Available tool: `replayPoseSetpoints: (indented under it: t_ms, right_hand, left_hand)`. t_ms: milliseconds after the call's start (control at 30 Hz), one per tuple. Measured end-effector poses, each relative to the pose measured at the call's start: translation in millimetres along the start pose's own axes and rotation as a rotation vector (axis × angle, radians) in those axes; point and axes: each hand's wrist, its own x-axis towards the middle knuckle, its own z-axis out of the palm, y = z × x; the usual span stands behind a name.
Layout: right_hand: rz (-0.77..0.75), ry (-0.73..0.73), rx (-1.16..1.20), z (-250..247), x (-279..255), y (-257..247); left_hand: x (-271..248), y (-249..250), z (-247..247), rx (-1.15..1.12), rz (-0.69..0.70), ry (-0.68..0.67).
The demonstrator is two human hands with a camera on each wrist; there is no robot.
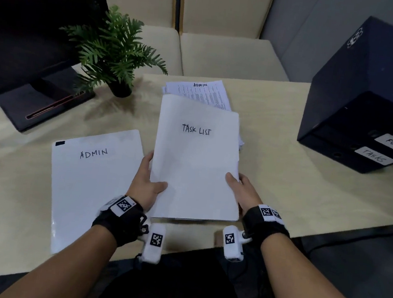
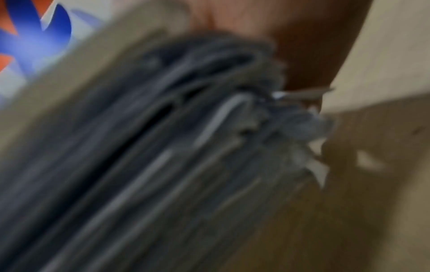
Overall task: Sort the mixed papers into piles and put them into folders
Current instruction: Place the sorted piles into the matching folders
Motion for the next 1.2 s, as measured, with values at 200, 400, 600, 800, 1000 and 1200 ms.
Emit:
replayPoseSetpoints:
  t_ms: [200,400,600,800,1000,1200]
  right_hand:
    - [-0.076,0.119,0.070,-59,-17,5]
    - [-0.116,0.372,-0.123,-130,-12,9]
    - [-0.017,0.317,-0.212,-179,15,30]
    - [-0.026,0.245,-0.312,-229,34,26]
    - [-0.153,0.378,-0.349,-306,58,-36]
    - [-0.118,0.324,-0.419,-324,99,-64]
  left_hand:
    - [15,7,60,0.068,0.073,-0.143]
    - [25,4,153,0.355,0.088,-0.197]
    - [36,-12,214,0.721,-0.001,-0.125]
    - [47,-10,235,1.023,-0.013,0.051]
    - [53,32,282,0.993,0.267,-0.067]
    - [37,53,309,0.963,0.348,-0.118]
